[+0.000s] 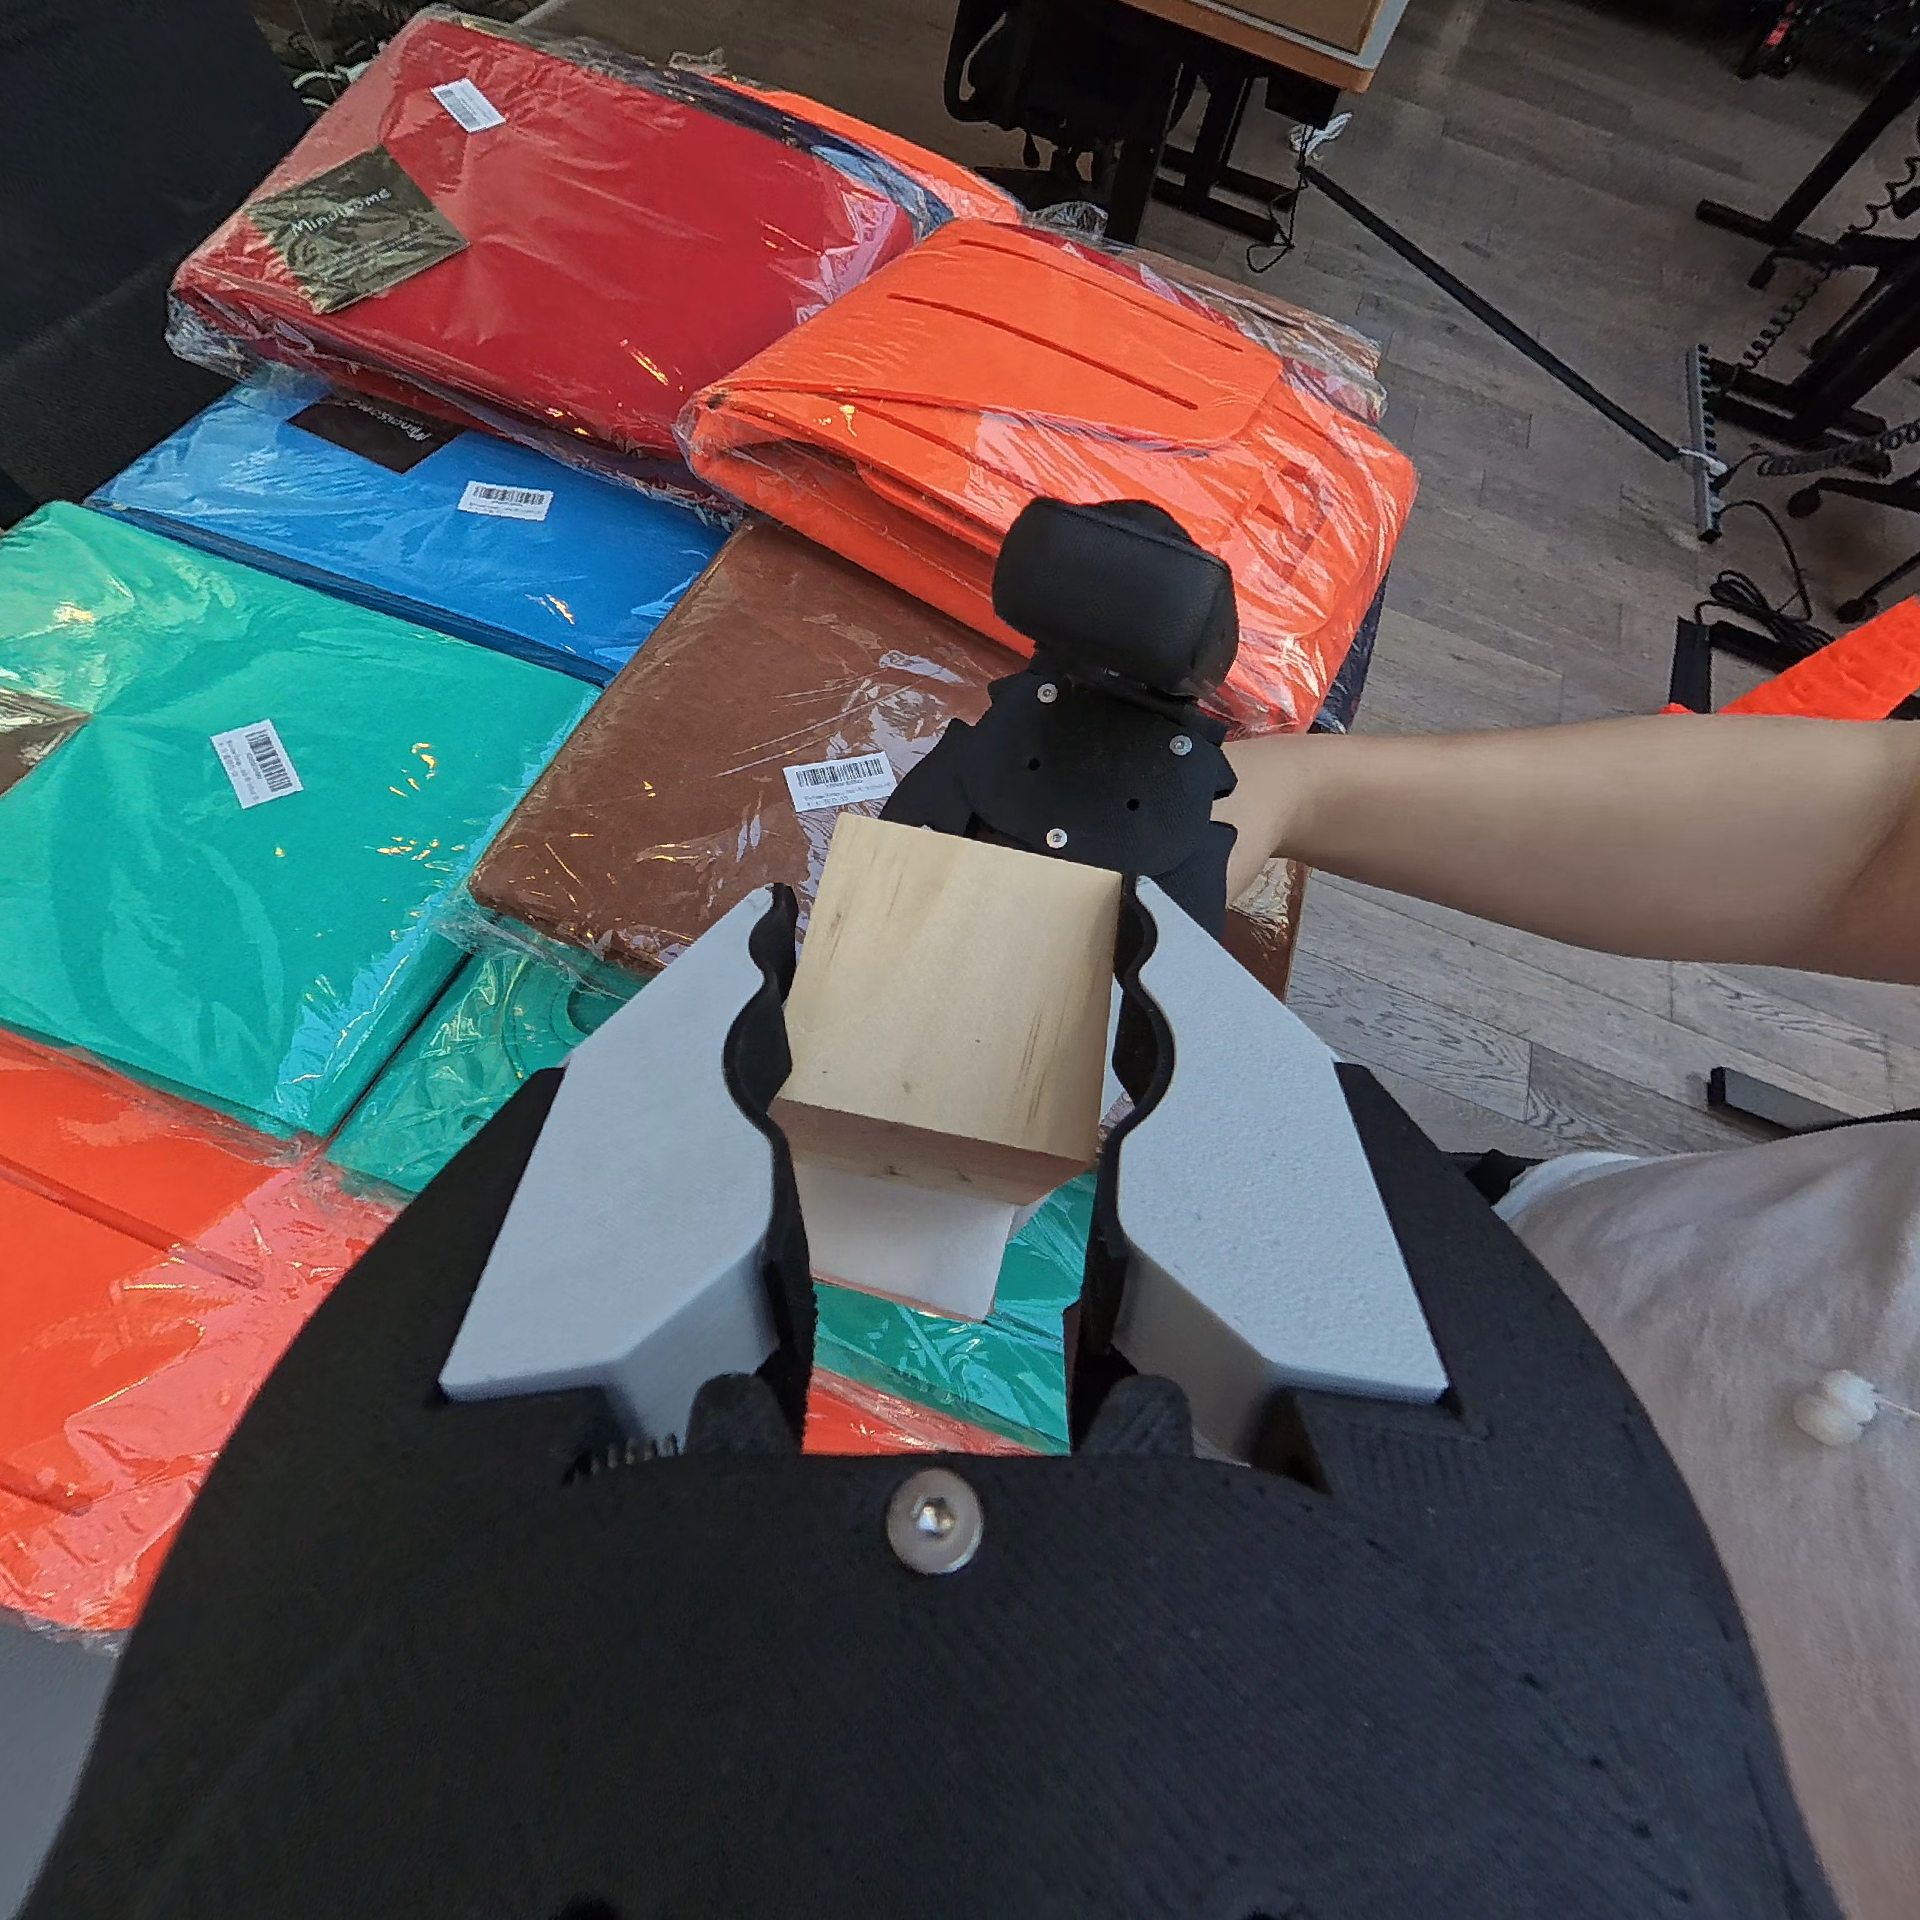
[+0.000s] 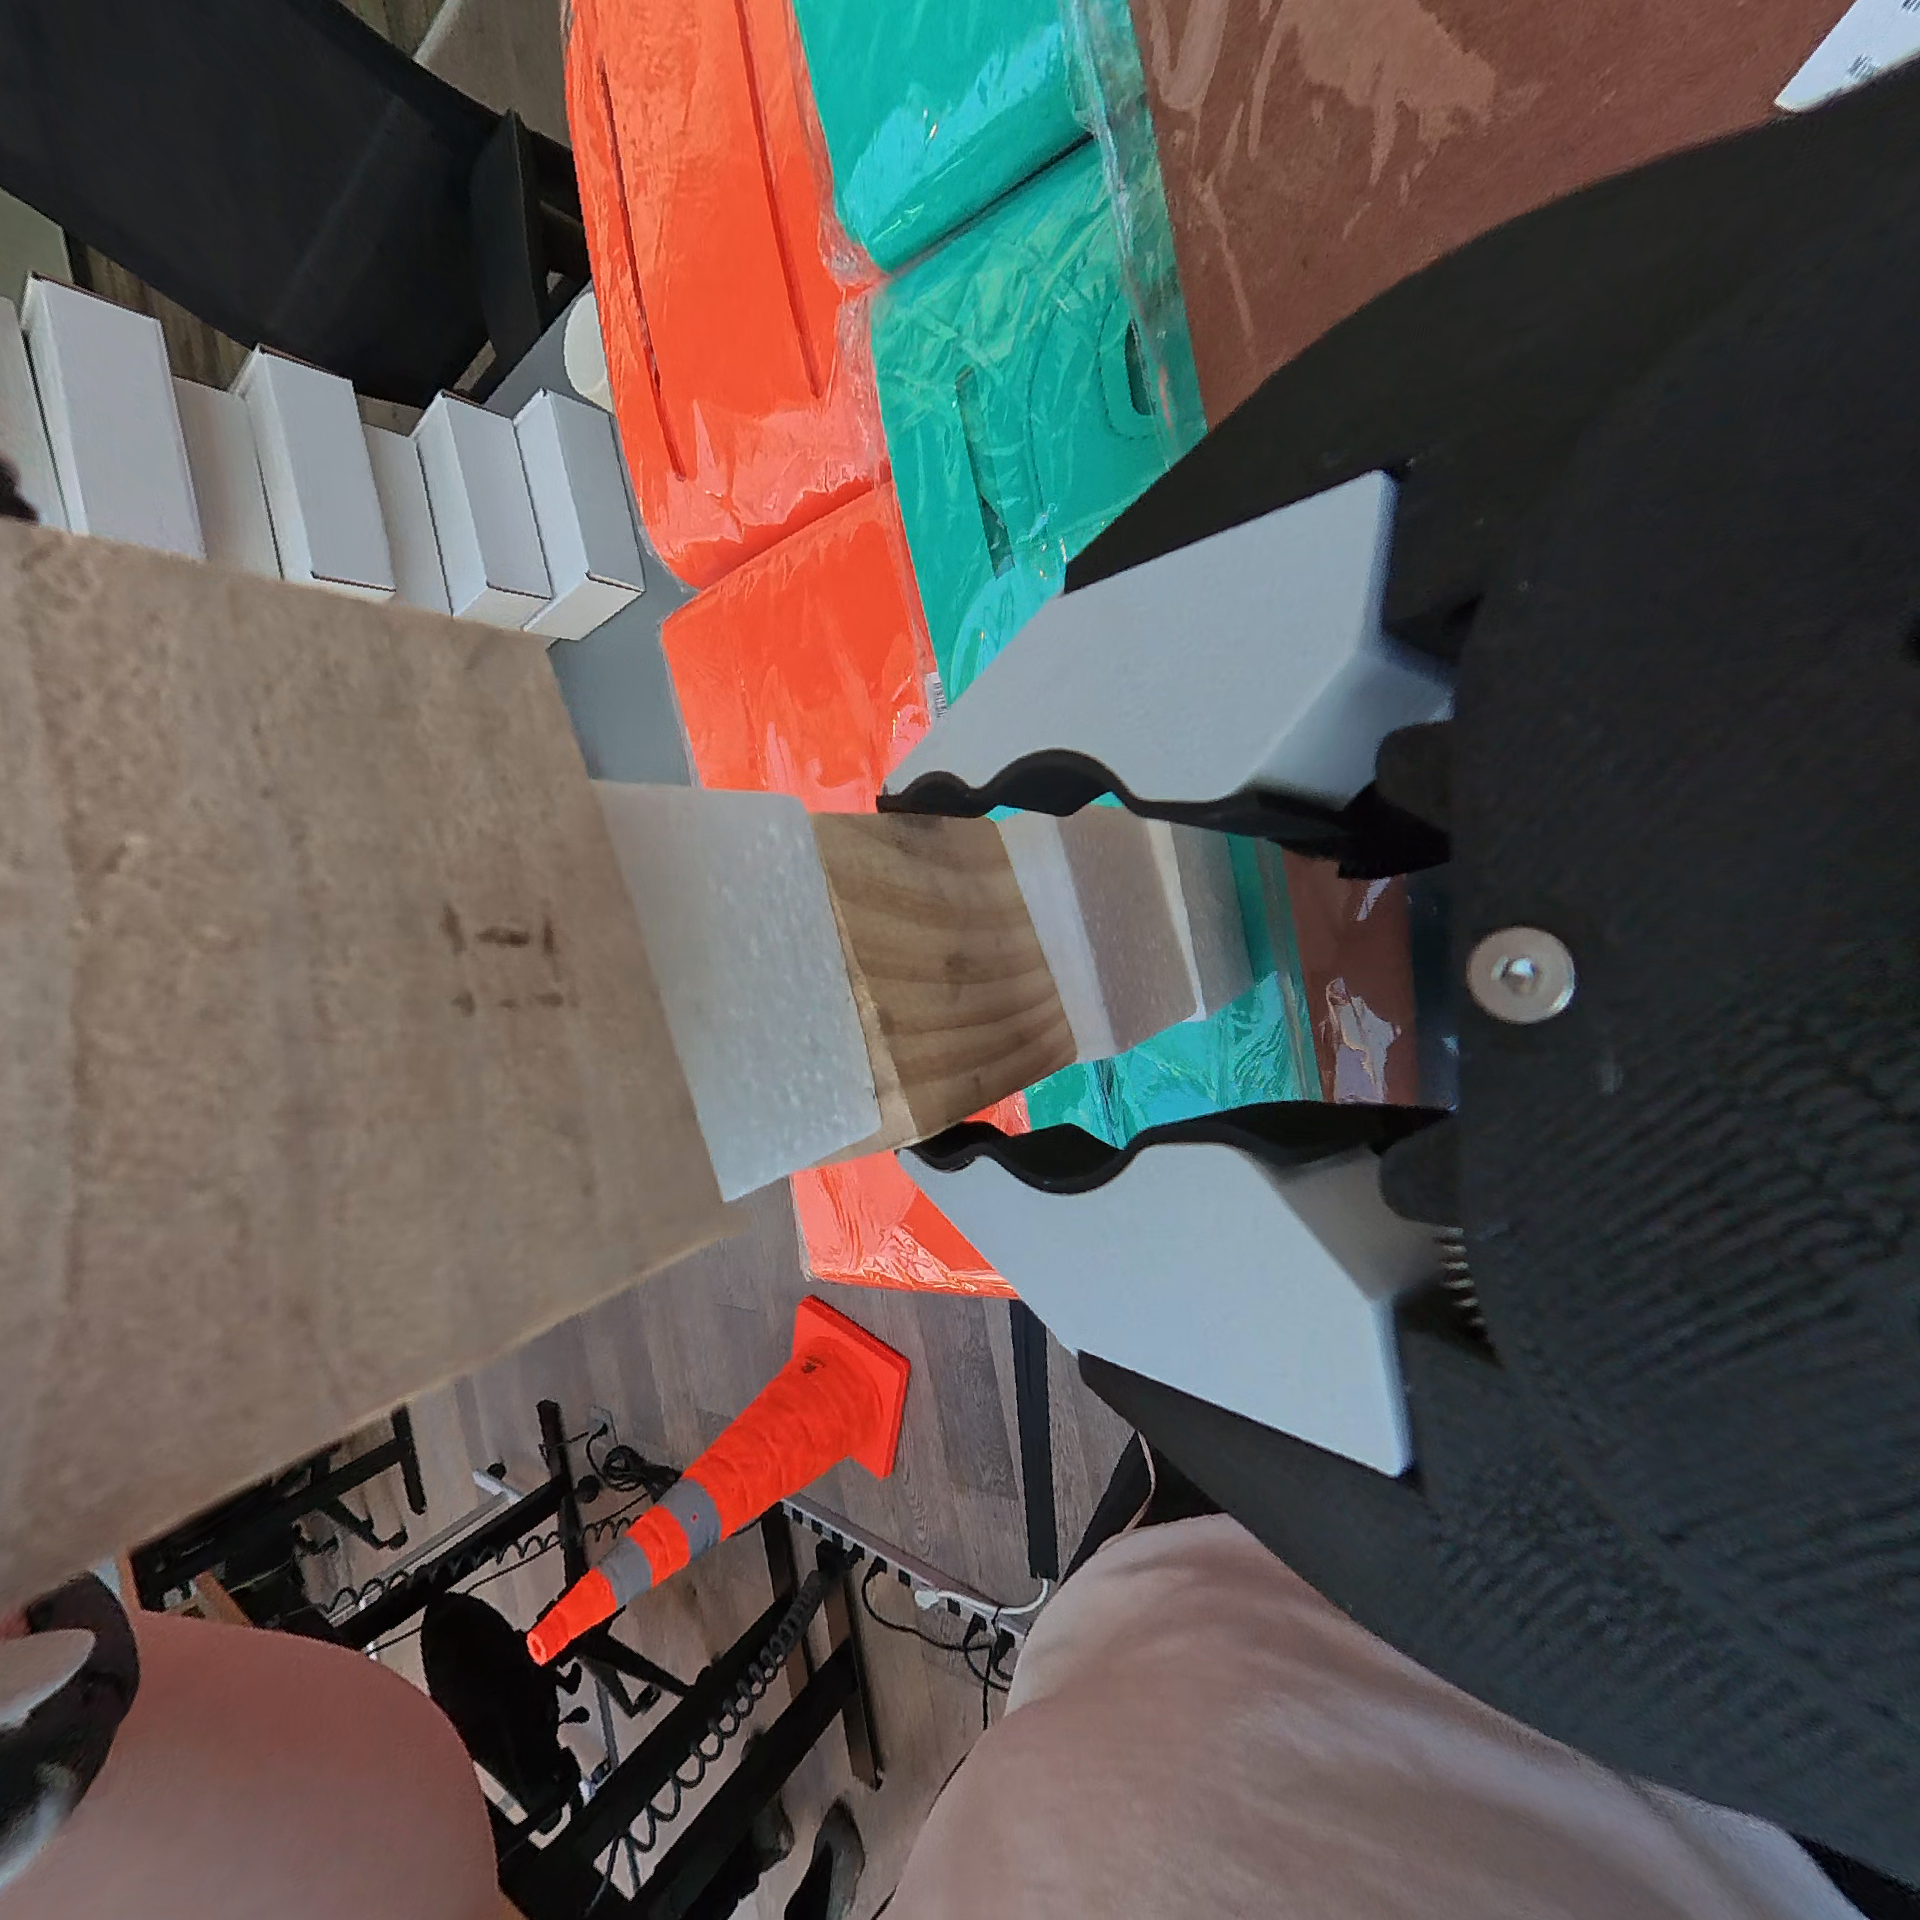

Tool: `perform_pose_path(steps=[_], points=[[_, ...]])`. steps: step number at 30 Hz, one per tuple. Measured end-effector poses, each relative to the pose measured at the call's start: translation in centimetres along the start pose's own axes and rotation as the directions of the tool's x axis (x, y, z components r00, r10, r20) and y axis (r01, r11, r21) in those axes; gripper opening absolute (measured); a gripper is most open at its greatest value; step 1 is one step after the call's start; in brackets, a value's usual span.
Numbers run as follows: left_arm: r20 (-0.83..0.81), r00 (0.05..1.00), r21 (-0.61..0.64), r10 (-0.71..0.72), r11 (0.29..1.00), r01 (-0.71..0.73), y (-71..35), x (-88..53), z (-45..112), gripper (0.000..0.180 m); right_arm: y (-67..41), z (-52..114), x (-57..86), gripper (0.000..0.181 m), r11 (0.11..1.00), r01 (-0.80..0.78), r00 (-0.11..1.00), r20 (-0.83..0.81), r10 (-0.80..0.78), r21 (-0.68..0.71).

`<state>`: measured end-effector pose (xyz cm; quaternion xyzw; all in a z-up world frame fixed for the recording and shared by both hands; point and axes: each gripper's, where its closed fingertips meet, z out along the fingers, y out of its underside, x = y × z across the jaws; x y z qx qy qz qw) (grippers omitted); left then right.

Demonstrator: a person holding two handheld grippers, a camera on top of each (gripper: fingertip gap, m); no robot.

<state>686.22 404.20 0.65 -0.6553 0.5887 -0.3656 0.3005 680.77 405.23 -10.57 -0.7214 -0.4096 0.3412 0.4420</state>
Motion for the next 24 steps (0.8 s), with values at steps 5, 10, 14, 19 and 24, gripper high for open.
perform_pose_path(steps=[5, 10, 14, 19, 24], points=[[-0.009, 1.0, 0.016, -0.004, 1.0, 0.004, -0.4, 0.0, -0.3, 0.06, -0.5, -0.1, -0.3, 0.057, 0.999, 0.002, 1.0, 0.0, -0.002, 0.034], [-0.015, 1.0, 0.036, 0.019, 0.999, -0.018, -1.5, 0.4, -0.4, 0.06, -1.2, -1.0, -0.1, 0.057, 0.999, 0.013, 1.0, -0.025, -0.012, 0.047], [-0.034, 0.999, 0.06, 0.033, 0.998, -0.031, -2.8, 0.8, -0.4, 0.06, -1.8, -2.5, 0.3, 0.057, 0.998, 0.023, 0.998, -0.058, -0.019, 0.055], [-0.045, 0.999, 0.079, 0.016, 0.997, -0.013, -3.1, 0.6, 0.4, 0.06, -1.1, -3.4, 0.8, 0.057, 0.998, 0.001, 0.997, -0.073, 0.004, 0.069], [-0.043, 0.999, 0.066, 0.023, 0.998, -0.021, -3.0, 0.6, 0.3, 0.059, -1.3, -2.7, 0.4, 0.057, 0.997, 0.002, 0.999, -0.053, 0.003, 0.083]])
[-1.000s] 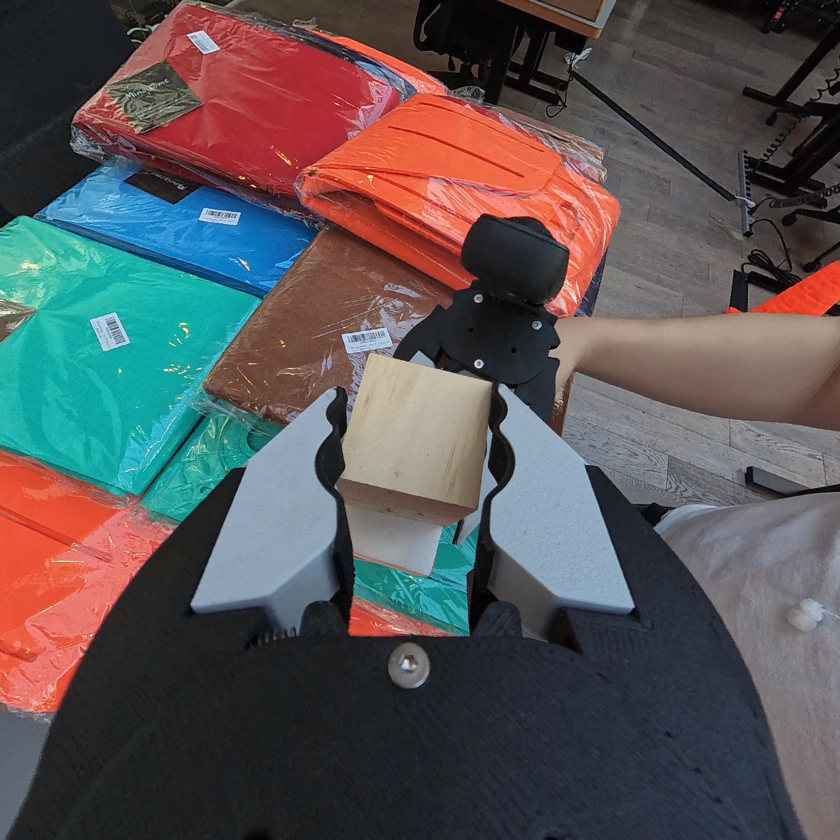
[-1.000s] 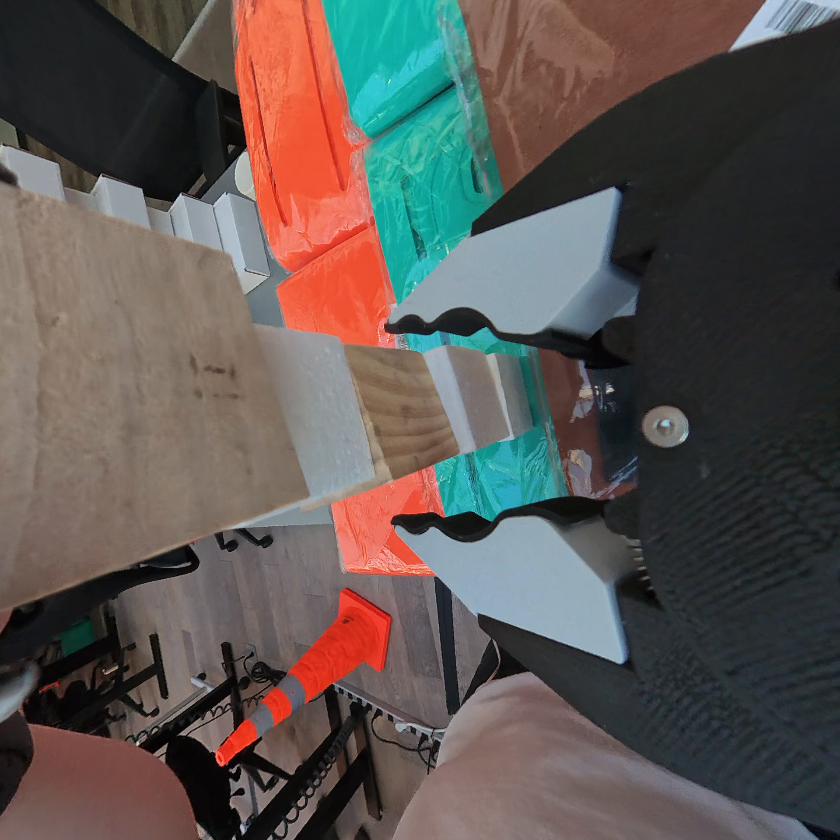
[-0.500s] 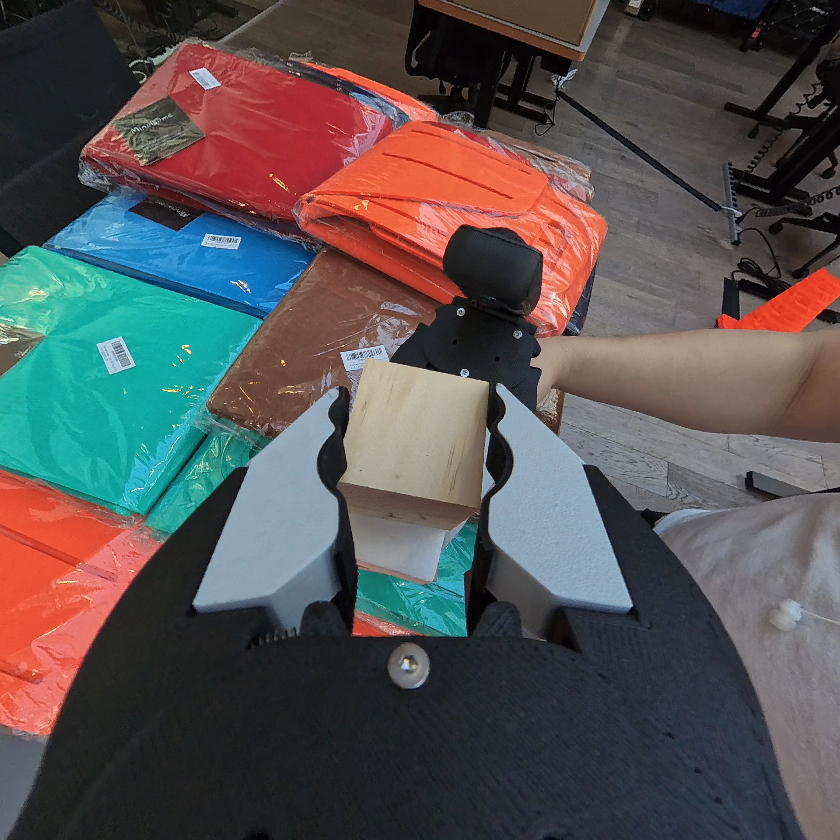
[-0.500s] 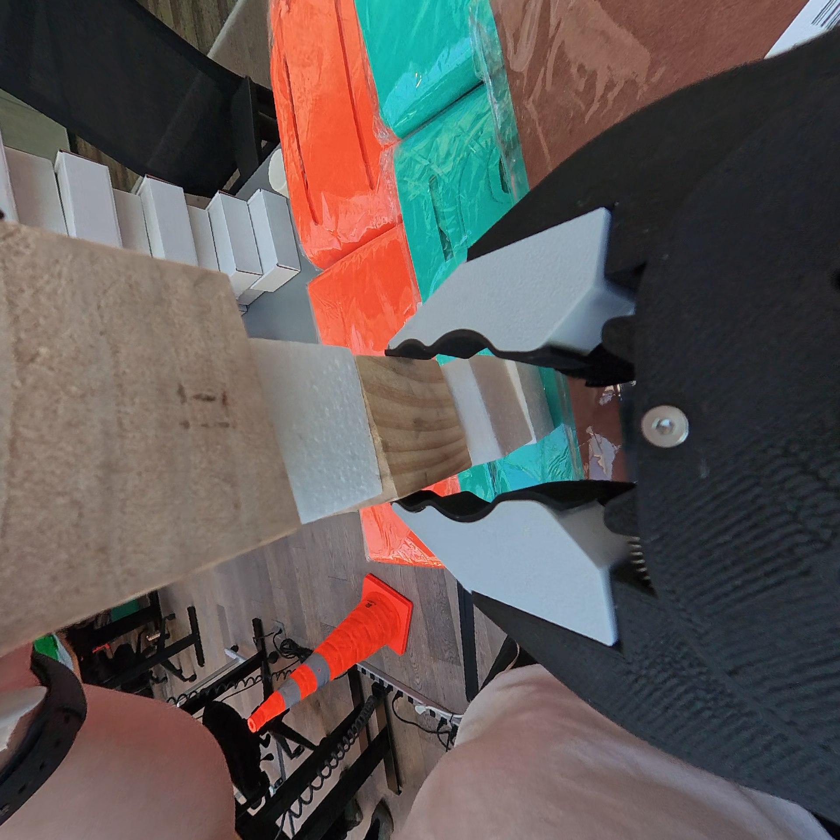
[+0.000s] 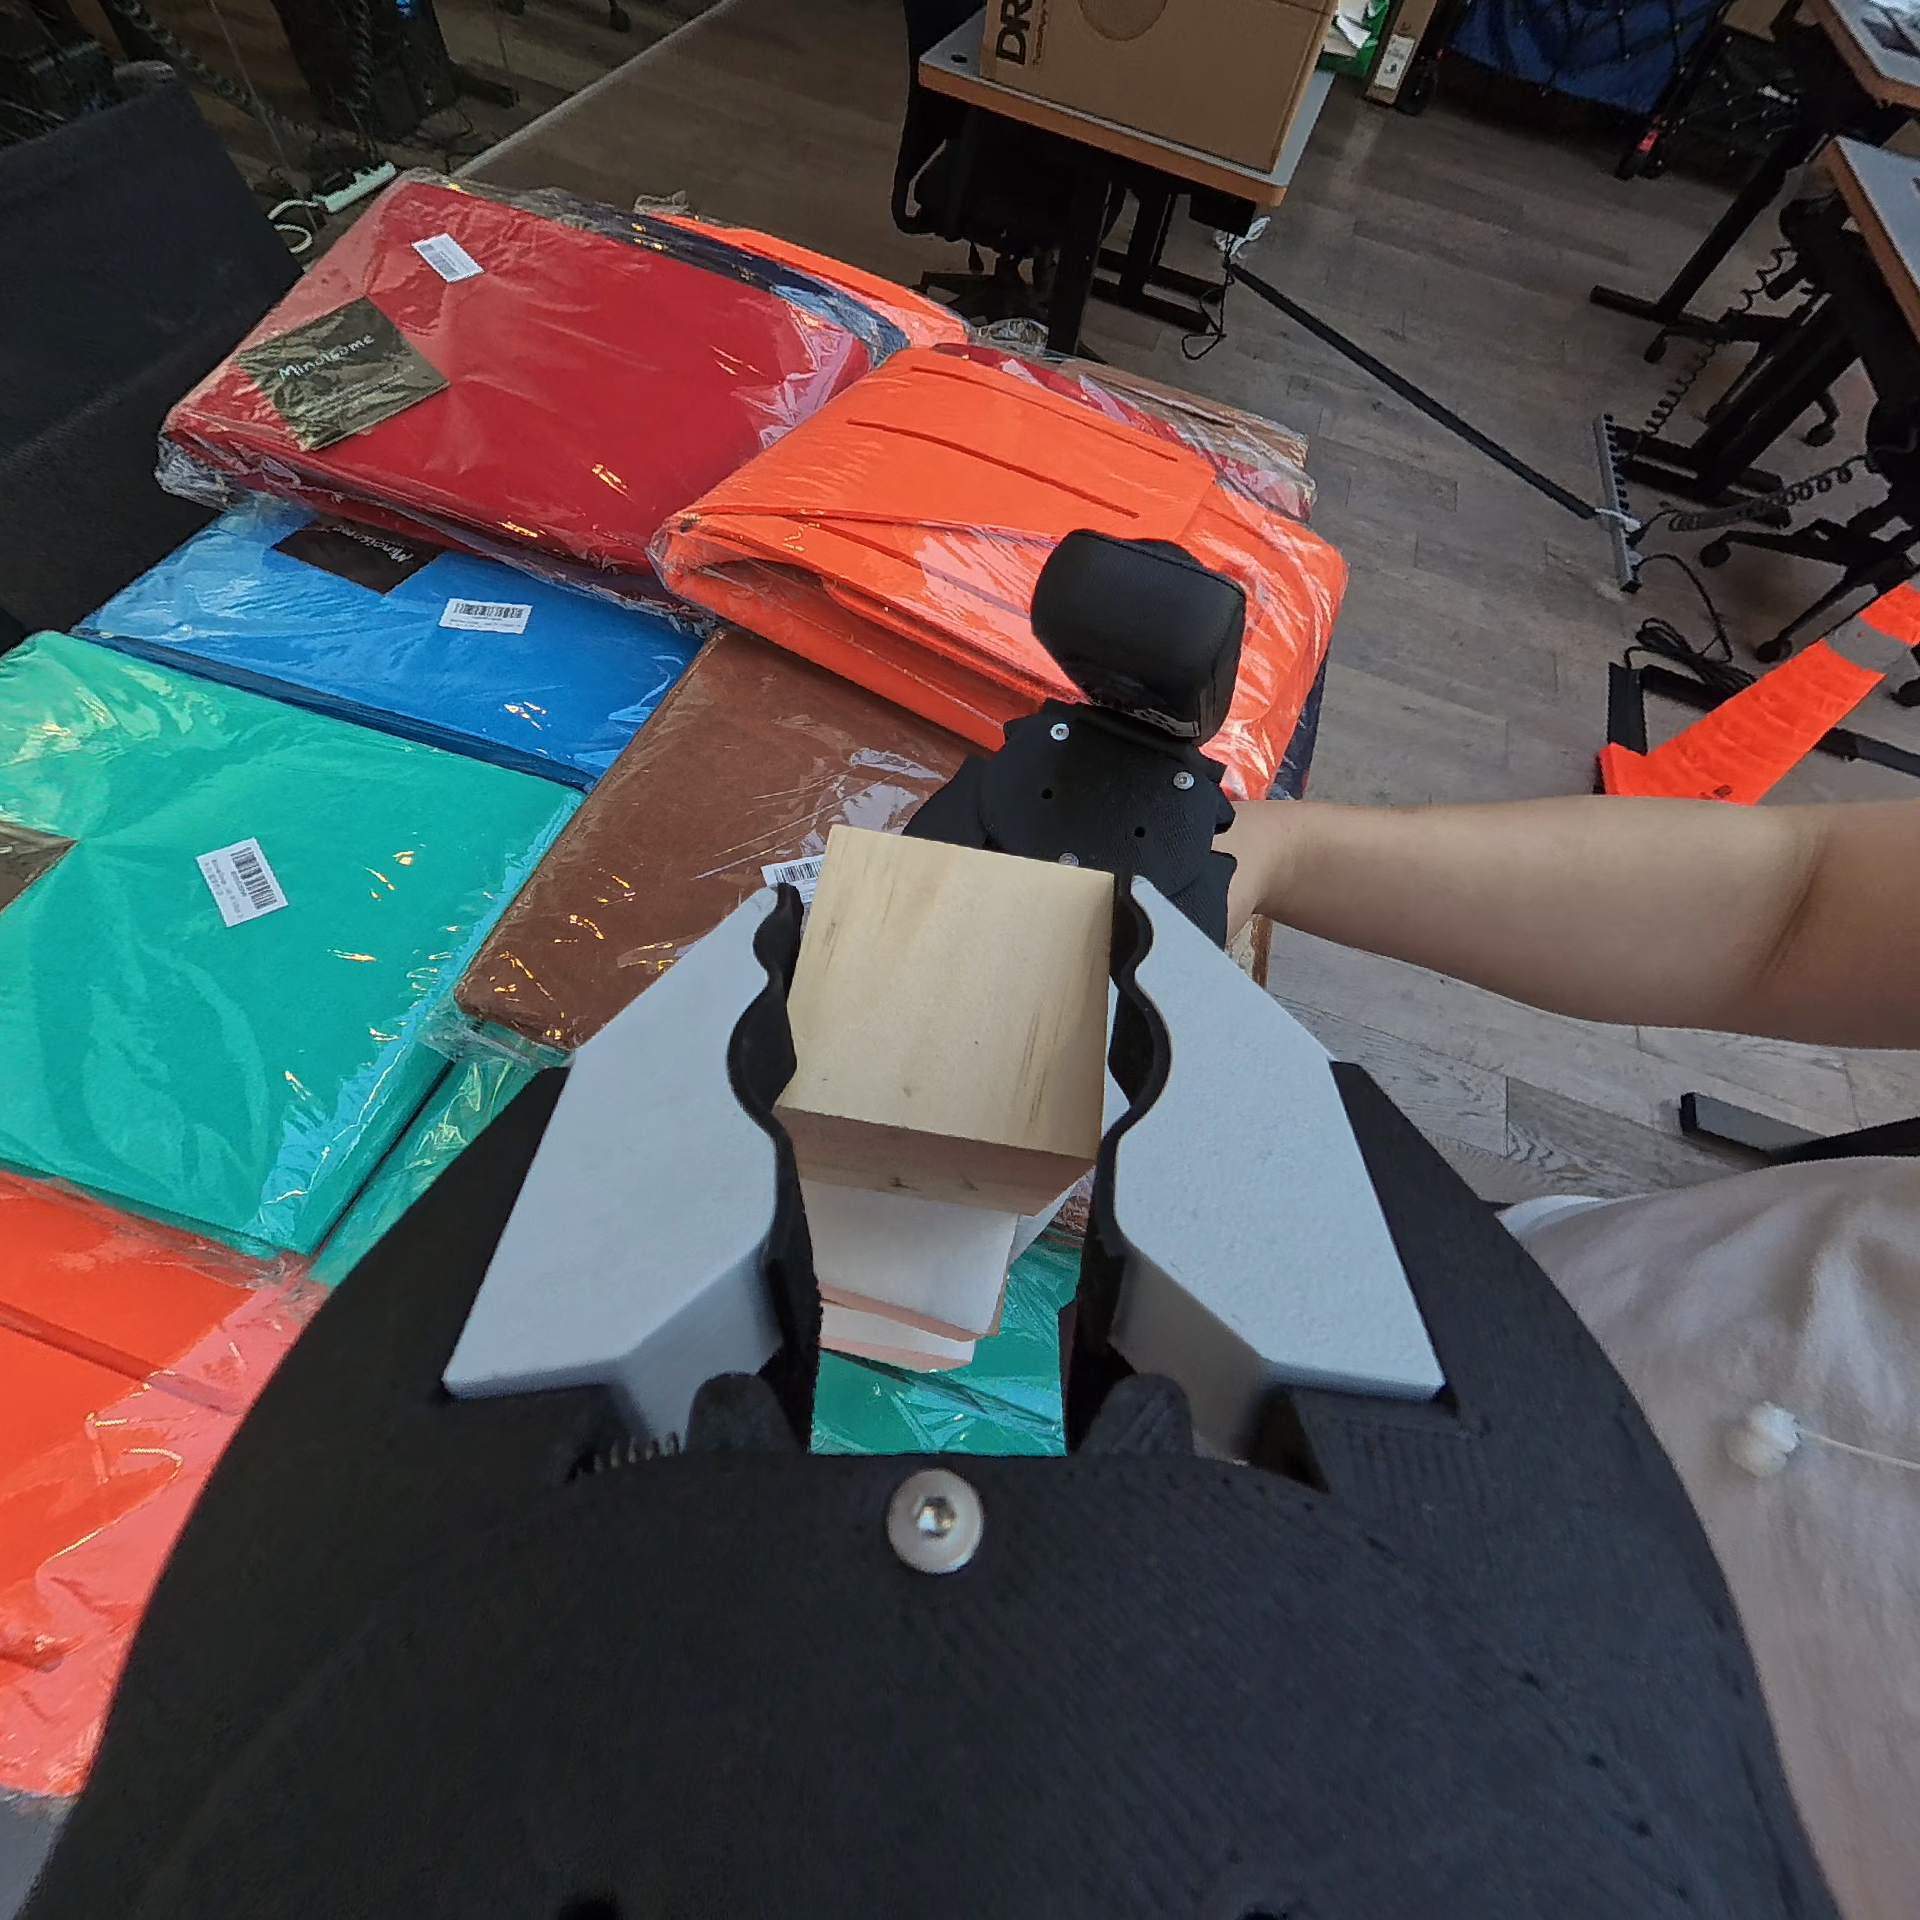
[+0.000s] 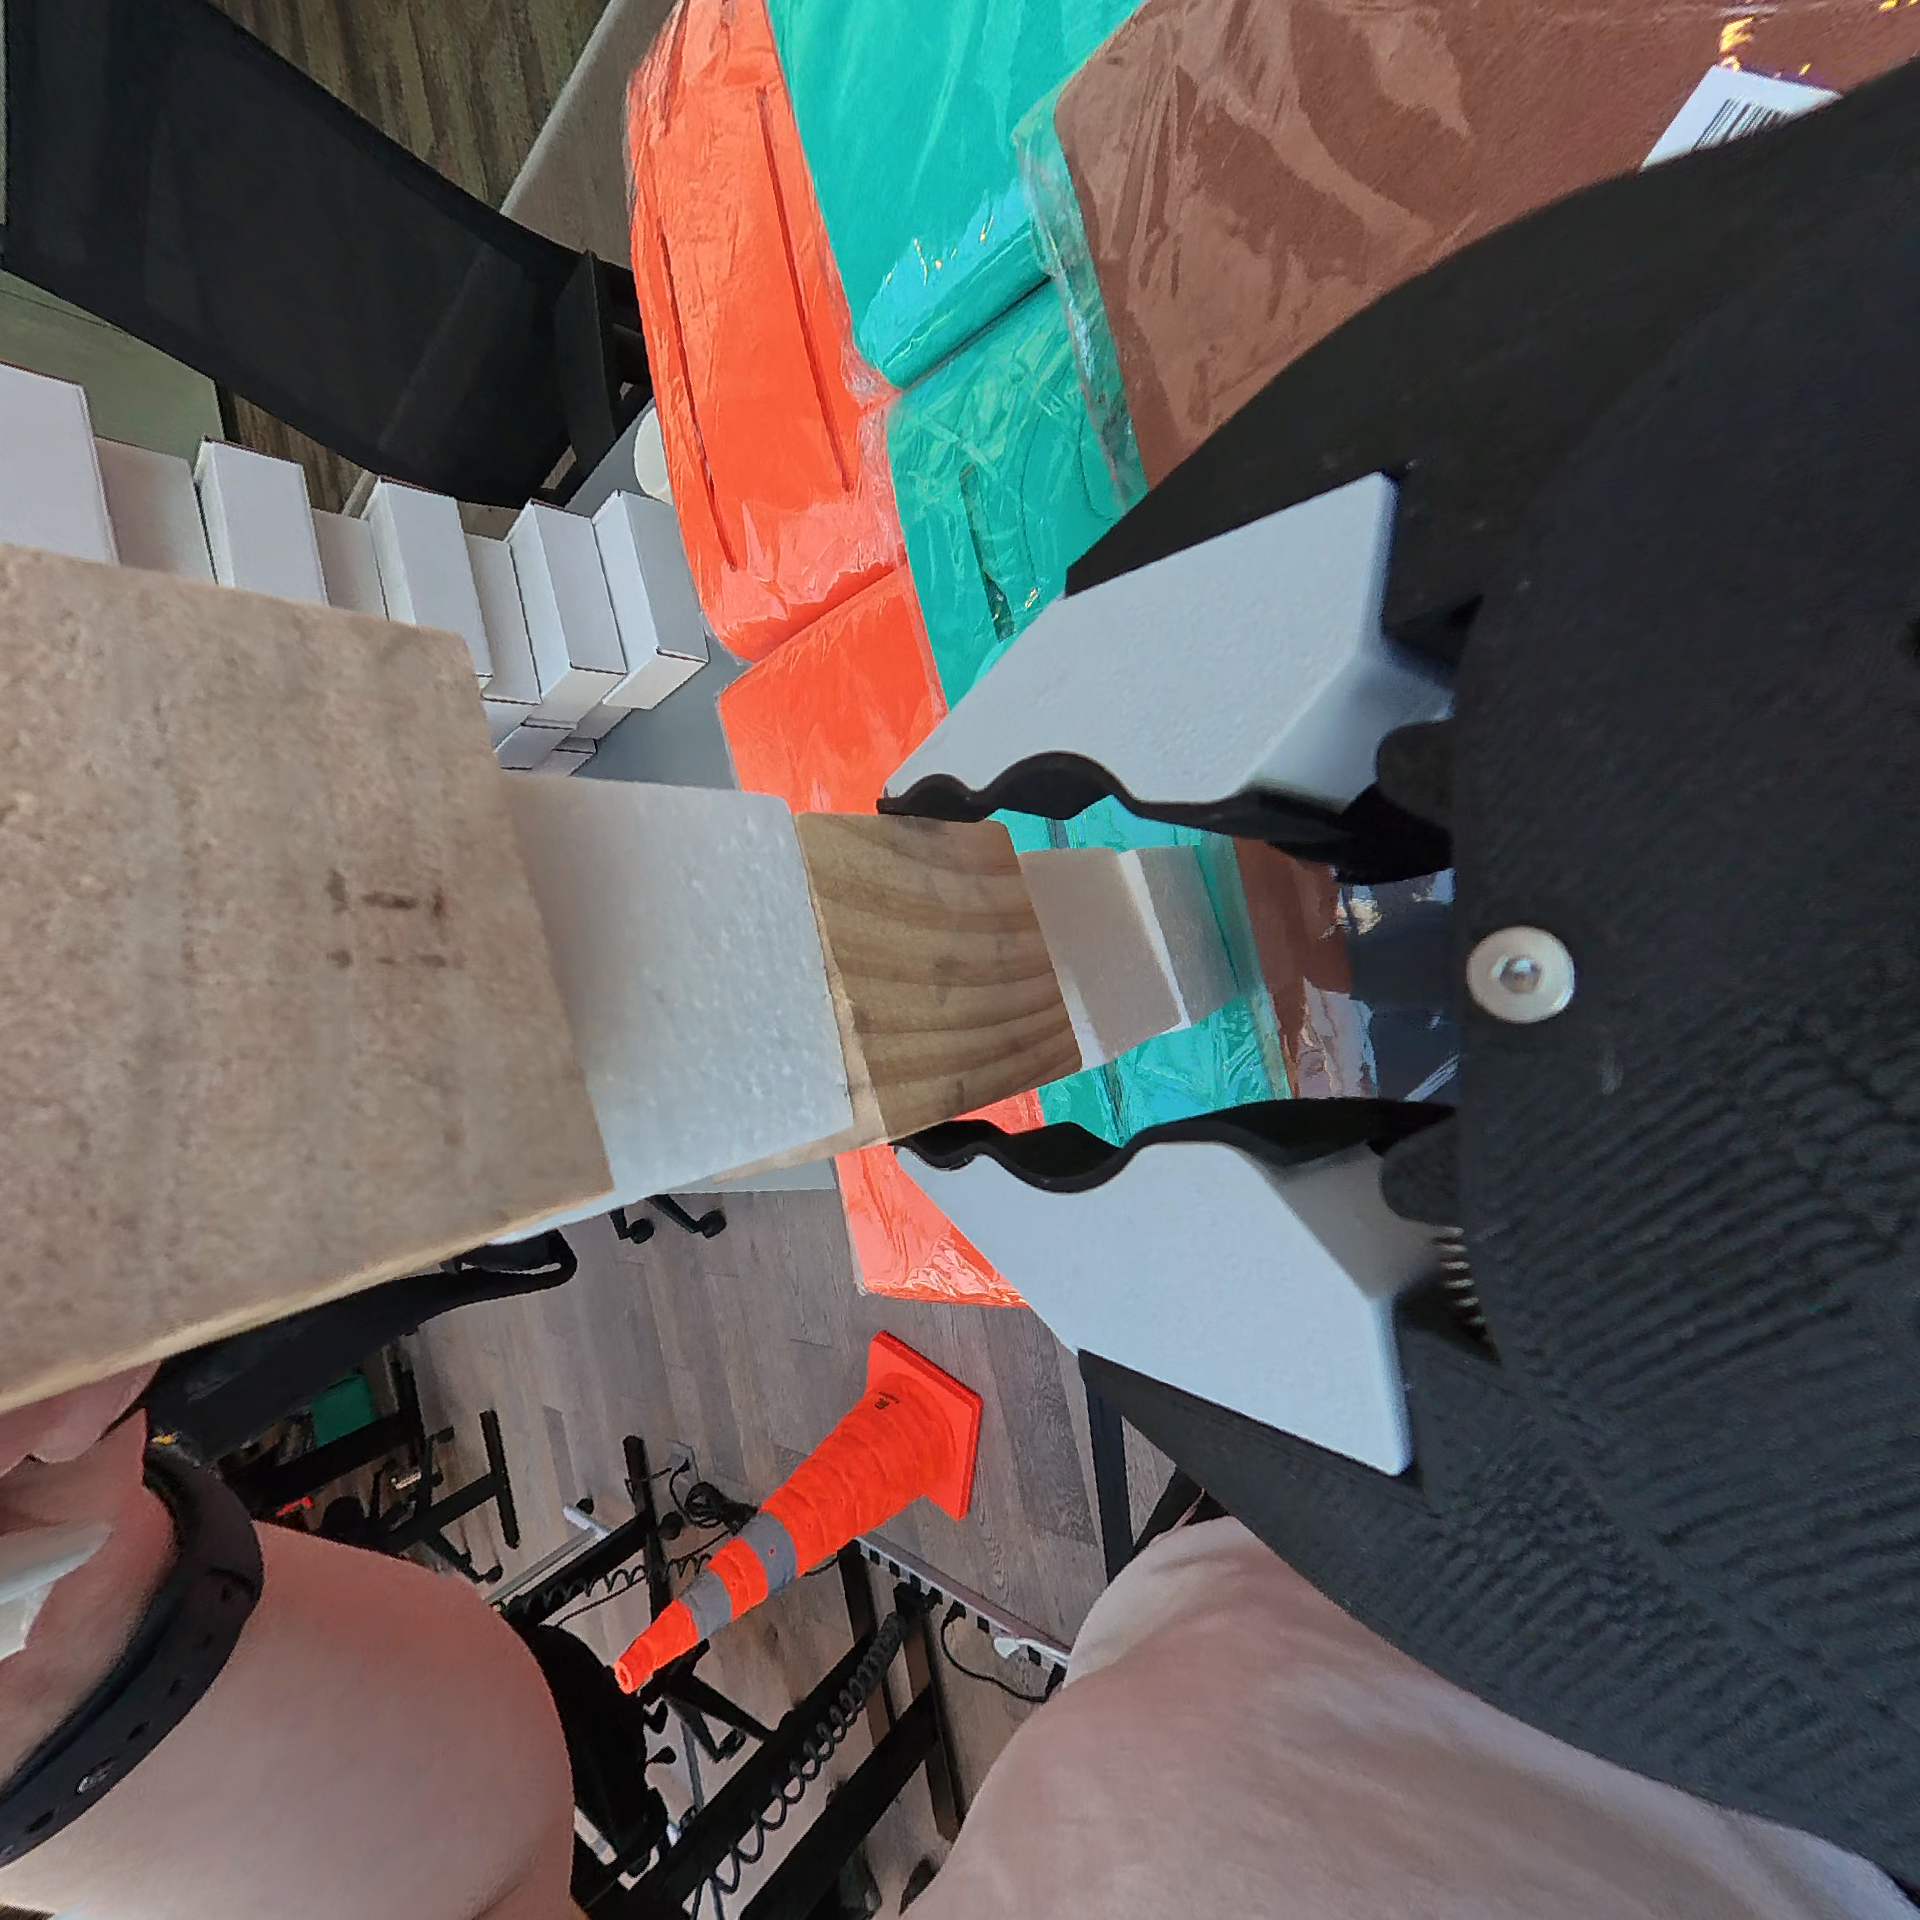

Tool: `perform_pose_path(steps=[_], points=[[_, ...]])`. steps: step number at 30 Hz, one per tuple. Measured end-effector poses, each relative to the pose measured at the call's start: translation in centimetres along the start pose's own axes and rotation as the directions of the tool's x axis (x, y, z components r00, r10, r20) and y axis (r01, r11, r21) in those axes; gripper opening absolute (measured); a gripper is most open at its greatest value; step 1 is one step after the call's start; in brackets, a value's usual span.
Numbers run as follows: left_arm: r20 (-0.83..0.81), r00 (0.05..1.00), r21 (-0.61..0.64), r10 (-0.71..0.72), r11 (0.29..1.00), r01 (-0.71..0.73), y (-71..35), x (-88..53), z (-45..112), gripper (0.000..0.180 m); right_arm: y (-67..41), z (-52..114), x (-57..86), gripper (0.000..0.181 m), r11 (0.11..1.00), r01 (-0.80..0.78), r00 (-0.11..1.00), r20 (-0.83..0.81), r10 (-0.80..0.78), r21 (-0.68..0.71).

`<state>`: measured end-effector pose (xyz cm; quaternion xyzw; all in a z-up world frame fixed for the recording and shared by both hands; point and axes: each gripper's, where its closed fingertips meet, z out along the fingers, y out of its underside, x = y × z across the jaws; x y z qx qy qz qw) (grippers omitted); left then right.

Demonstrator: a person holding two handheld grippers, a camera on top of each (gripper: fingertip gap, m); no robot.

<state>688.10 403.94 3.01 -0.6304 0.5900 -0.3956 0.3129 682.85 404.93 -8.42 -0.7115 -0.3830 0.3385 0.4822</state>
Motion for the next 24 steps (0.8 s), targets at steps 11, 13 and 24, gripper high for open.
perform_pose_path(steps=[11, 13, 24], points=[[0.003, 1.0, -0.047, -0.011, 0.999, 0.011, 2.0, -0.3, 1.1, 0.059, 1.9, 1.0, 0.0, 0.058, 0.998, -0.049, 0.999, 0.023, 0.049, 0.03], [0.004, 1.0, -0.032, -0.015, 0.999, 0.015, 1.7, -0.3, 1.0, 0.059, 1.8, 0.8, 0.1, 0.057, 0.998, -0.05, 0.999, 0.017, 0.05, 0.037], [0.038, 0.999, -0.006, 0.005, 1.0, -0.004, 1.3, -0.2, -1.1, 0.059, 1.9, 0.6, 0.0, 0.058, 0.999, -0.044, 0.999, 0.006, 0.044, 0.027]])
